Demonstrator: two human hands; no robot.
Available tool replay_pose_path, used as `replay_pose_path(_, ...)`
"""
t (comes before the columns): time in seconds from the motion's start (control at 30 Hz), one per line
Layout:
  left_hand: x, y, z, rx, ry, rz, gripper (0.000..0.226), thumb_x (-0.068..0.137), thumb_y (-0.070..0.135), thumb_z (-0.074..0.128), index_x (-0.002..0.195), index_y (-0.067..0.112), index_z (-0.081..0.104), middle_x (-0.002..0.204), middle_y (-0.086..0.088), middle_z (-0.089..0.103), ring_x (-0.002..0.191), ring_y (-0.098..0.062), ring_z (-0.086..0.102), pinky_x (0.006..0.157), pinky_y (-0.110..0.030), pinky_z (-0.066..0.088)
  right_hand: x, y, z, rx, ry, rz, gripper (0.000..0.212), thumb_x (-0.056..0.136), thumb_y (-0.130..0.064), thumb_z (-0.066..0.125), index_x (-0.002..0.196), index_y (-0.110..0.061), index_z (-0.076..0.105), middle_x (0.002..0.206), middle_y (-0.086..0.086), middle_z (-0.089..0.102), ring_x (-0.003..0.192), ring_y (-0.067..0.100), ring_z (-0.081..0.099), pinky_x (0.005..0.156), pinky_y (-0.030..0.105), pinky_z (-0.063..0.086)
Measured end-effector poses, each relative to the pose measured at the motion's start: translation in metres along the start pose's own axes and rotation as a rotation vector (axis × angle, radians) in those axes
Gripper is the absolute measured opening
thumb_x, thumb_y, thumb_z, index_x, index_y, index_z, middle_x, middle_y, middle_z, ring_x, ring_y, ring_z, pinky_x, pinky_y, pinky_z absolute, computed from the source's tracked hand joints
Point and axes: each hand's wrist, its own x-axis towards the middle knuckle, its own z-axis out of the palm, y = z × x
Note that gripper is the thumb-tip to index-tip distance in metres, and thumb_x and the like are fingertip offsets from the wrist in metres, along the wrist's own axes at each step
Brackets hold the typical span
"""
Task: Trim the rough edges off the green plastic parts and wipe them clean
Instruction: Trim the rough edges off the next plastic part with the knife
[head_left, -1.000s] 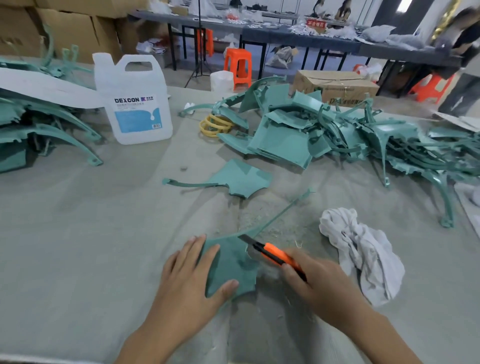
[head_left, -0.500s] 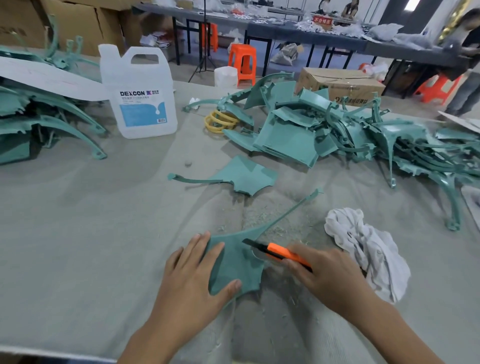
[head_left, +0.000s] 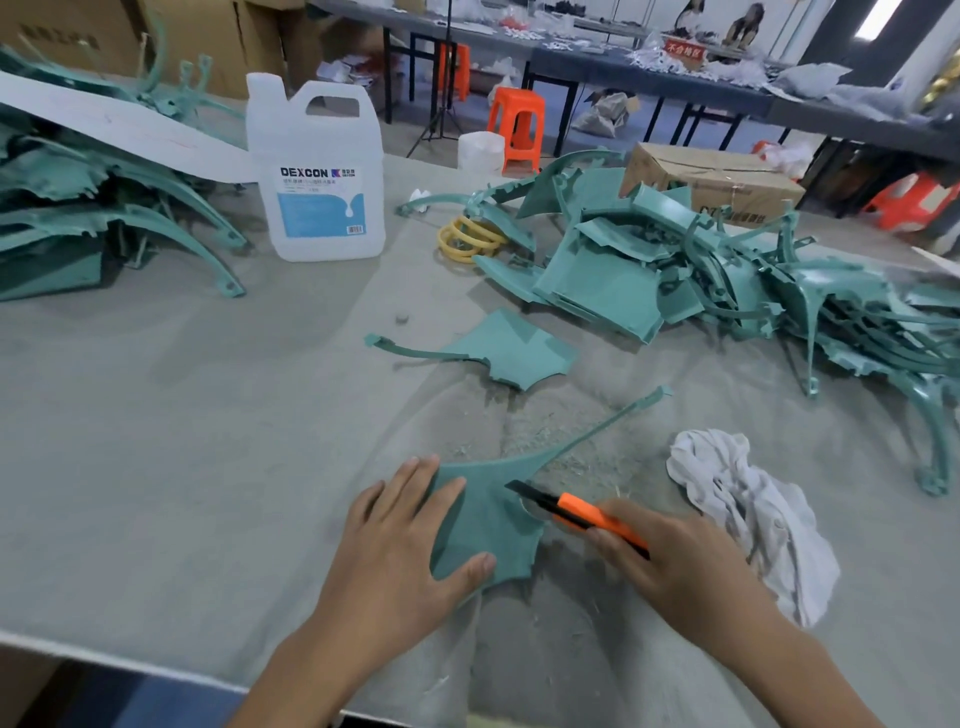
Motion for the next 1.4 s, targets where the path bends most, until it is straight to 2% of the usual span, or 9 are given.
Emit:
replay_pose_path(0.23,0.001,-0.002,0.002,-0.003,-0.005,0.002,0.092,0.078,0.088,0.016,0.157,0.04,0.018,0.168,0.013,-0.004,0.152,-0.005,-0.012,0.123,-0.031,-0.005,0.002,0.005,0.002,-0.05,0.043,0.007,0.034,0.097,-0.061,0.044,0.116,-0.042,0.064,0.065,-0.015,0.057,0.06,0.005,0.059,0.057,0.027,0.049)
replay_pose_path(0.43,0.0,-0.004,0.003,-0.014,-0.009,0.003,0.092,0.079,0.089,0.015,0.157,0.039,0.017,0.168,0.012,-0.004,0.152,-0.004,-0.012,0.123,-0.031,-0.006,0.001,0.016,0.003,0.018,0.019,0.003,0.028,0.096,-0.06,0.047,0.11,-0.043,0.063,0.068,-0.014,0.06,0.062,0.004,0.059,0.059,0.027,0.049)
replay_pose_path(0.53,0.0,-0.004,0.003,-0.016,-0.014,0.005,0.092,0.079,0.088,0.014,0.157,0.039,0.016,0.168,0.011,-0.004,0.152,-0.005,-0.013,0.123,-0.032,-0.006,0.0,0.02,0.002,0.083,-0.026,-0.056,0.038,0.091,-0.069,0.038,0.104,-0.042,0.061,0.076,-0.015,0.06,0.07,0.003,0.059,0.059,0.023,0.043)
replay_pose_path(0.67,-0.001,-0.003,0.003,-0.029,-0.02,0.001,0.093,0.079,0.088,0.015,0.157,0.038,0.019,0.168,0.01,-0.002,0.153,-0.006,-0.011,0.124,-0.034,-0.003,0.002,0.023,-0.005,0.123,-0.089,-0.141,0.02,0.093,-0.067,0.038,0.099,-0.055,0.053,0.094,-0.023,0.058,0.078,0.003,0.059,0.058,0.019,0.038)
replay_pose_path(0.8,0.0,-0.003,0.003,-0.019,-0.031,0.0,0.094,0.077,0.089,0.013,0.157,0.04,0.017,0.168,0.011,-0.005,0.152,-0.004,-0.014,0.123,-0.034,-0.004,0.01,0.031,-0.011,0.116,-0.126,-0.181,0.017,0.096,-0.062,0.044,0.097,-0.05,0.057,0.089,-0.017,0.058,0.077,0.005,0.059,0.06,0.02,0.039)
replay_pose_path(0.97,0.001,-0.006,0.003,-0.047,-0.059,0.01,0.095,0.076,0.09,0.017,0.157,0.04,0.016,0.168,0.013,-0.007,0.15,-0.001,-0.018,0.123,-0.034,-0.006,0.023,0.038,-0.015,0.09,-0.177,-0.221,0.026,0.097,-0.059,0.044,0.097,-0.039,0.061,0.083,-0.013,0.057,0.081,0.007,0.057,0.069,0.029,0.047)
replay_pose_path(1.07,0.002,-0.007,0.003,-0.04,-0.051,-0.001,0.096,0.075,0.09,0.017,0.157,0.04,0.017,0.168,0.012,-0.006,0.151,-0.002,-0.017,0.123,-0.033,-0.005,0.027,0.039,-0.01,0.081,-0.137,-0.22,0.032,0.095,-0.061,0.042,0.089,-0.034,0.058,0.078,-0.013,0.056,0.076,0.008,0.056,0.065,0.026,0.044)
replay_pose_path(1.27,0.003,-0.007,0.004,-0.036,-0.052,-0.01,0.097,0.075,0.09,0.015,0.157,0.04,0.014,0.167,0.014,-0.009,0.15,-0.001,-0.018,0.123,-0.032,-0.005,0.018,0.041,0.002,0.107,-0.083,-0.201,0.028,0.097,-0.062,0.04,0.097,-0.039,0.057,0.082,-0.014,0.056,0.078,0.007,0.058,0.067,0.026,0.048)
replay_pose_path(1.4,0.003,-0.008,0.0,-0.048,-0.056,-0.001,0.096,0.075,0.09,0.017,0.157,0.041,0.015,0.167,0.015,-0.009,0.149,0.001,-0.018,0.123,-0.03,-0.006,0.025,0.039,0.0,0.041,-0.06,-0.186,0.021,0.098,-0.058,0.041,0.093,-0.042,0.053,0.08,-0.014,0.055,0.075,0.005,0.055,0.063,0.023,0.044)
